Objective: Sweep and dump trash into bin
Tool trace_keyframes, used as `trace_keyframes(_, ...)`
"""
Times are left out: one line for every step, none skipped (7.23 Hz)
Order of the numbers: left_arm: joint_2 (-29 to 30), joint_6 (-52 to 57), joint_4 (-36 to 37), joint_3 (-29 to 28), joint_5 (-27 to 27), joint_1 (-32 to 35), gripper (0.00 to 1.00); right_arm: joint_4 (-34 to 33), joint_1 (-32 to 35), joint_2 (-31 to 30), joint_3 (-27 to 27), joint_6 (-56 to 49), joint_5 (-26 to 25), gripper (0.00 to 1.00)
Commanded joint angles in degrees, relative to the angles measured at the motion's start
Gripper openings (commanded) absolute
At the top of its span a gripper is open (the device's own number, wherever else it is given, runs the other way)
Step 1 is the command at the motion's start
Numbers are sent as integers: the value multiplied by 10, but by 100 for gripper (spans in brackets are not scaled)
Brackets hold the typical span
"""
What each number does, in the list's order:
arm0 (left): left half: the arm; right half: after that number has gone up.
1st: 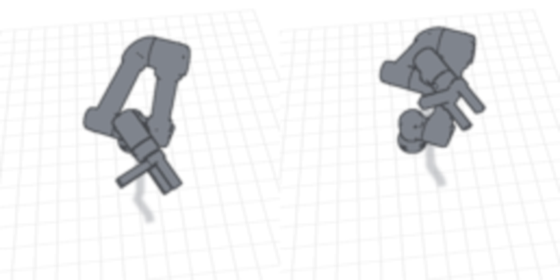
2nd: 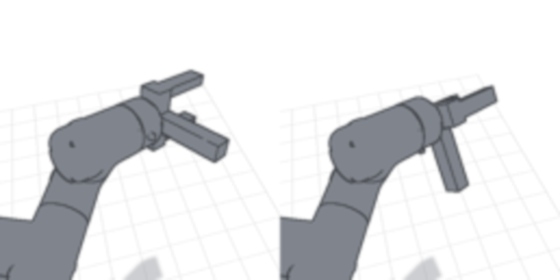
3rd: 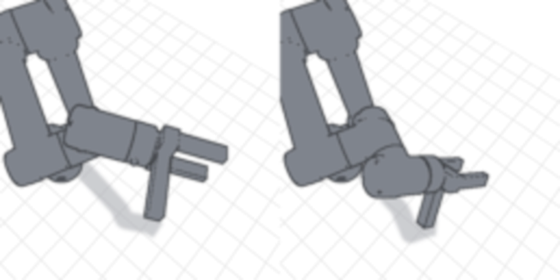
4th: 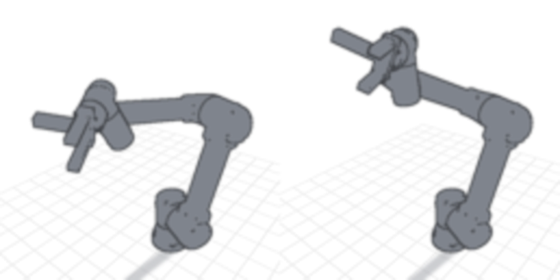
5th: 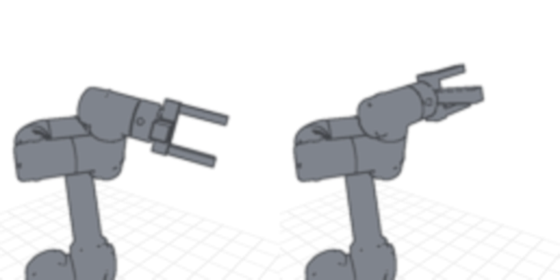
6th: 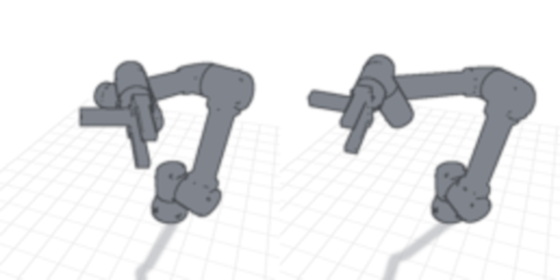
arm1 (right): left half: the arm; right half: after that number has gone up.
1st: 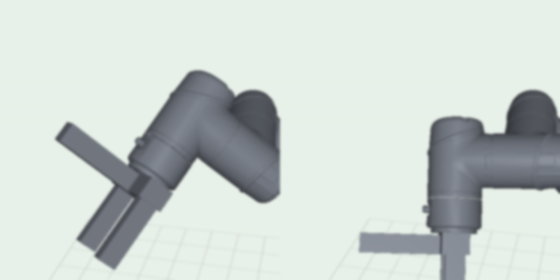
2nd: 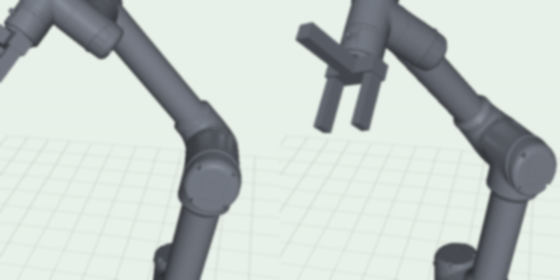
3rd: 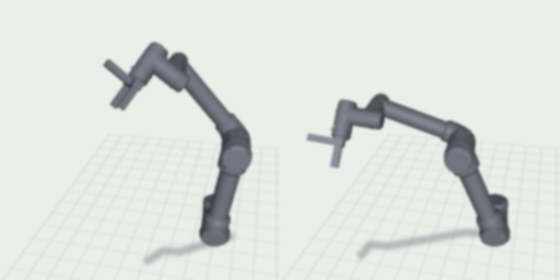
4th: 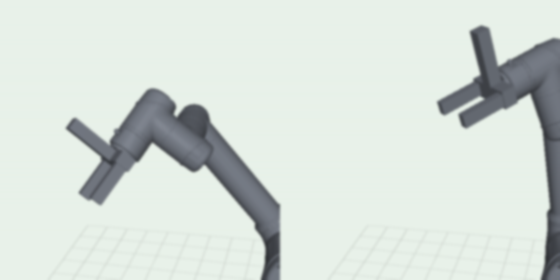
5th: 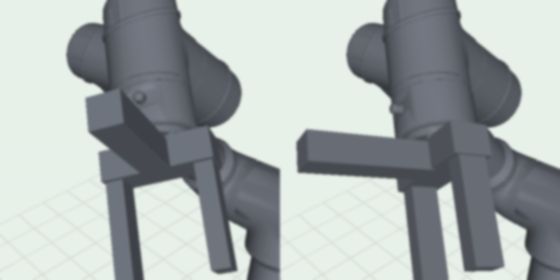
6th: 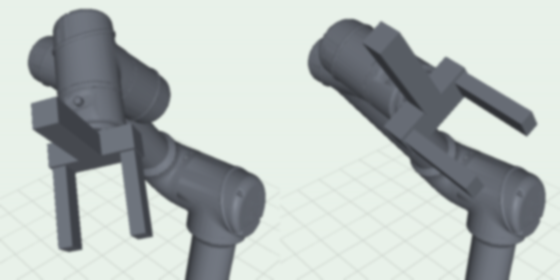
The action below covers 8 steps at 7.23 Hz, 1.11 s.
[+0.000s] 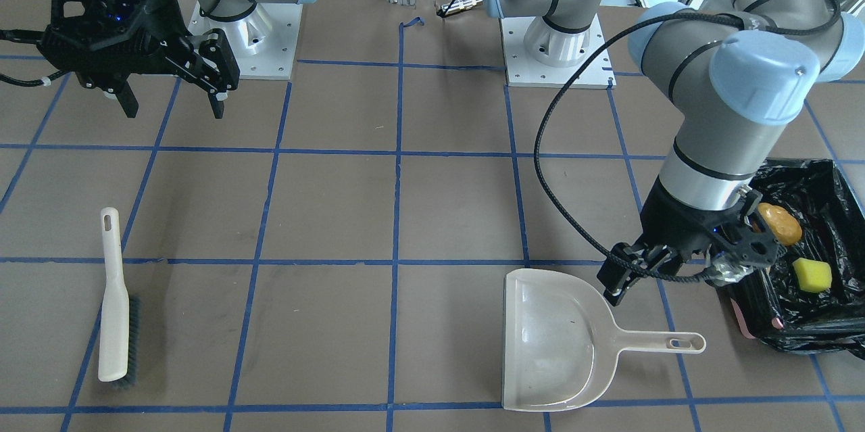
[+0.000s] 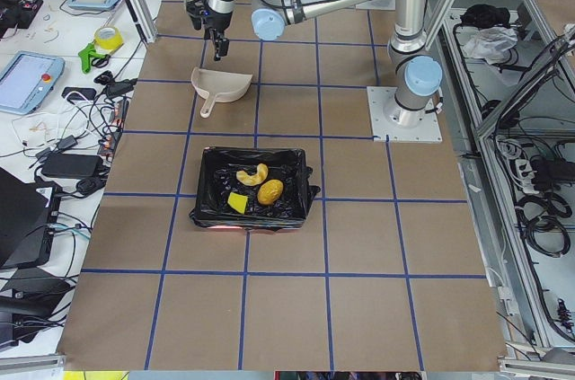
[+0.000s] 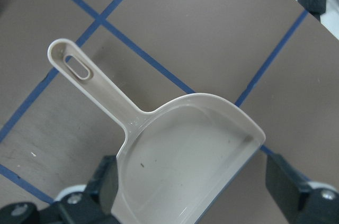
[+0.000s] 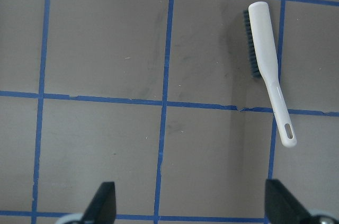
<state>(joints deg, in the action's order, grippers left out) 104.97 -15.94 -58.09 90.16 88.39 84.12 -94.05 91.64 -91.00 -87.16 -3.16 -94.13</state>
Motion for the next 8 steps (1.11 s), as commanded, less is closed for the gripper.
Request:
trace_keyframes(-51, 50, -61, -1, -9, 18, 100, 0, -1, 2, 1, 0, 0, 100)
trace_keyframes(-74, 50, -72, 5, 5, 27, 100, 0, -1, 2, 1, 0, 0, 100)
trace_keyframes(-85, 50, -74, 6, 67, 25, 100, 0, 2, 2, 2, 0, 0, 100)
trace_keyframes(-102, 50, -143, 1, 71, 32, 100, 0, 1, 2, 1, 0, 0, 100)
trace_keyframes(-132, 50, -230, 2, -3, 33, 100, 0, 3, 4, 2, -1, 1, 100)
trace_keyframes(-148, 51, -288, 5, -63, 32, 100, 0, 1, 2, 1, 0, 0, 100)
trace_keyframes(-147, 54, -294, 5, -63, 32, 100, 0, 1, 2, 1, -1, 0, 100)
trace_keyframes(-154, 57, -294, 5, -61, 32, 100, 0, 0, 2, 1, -1, 0, 100)
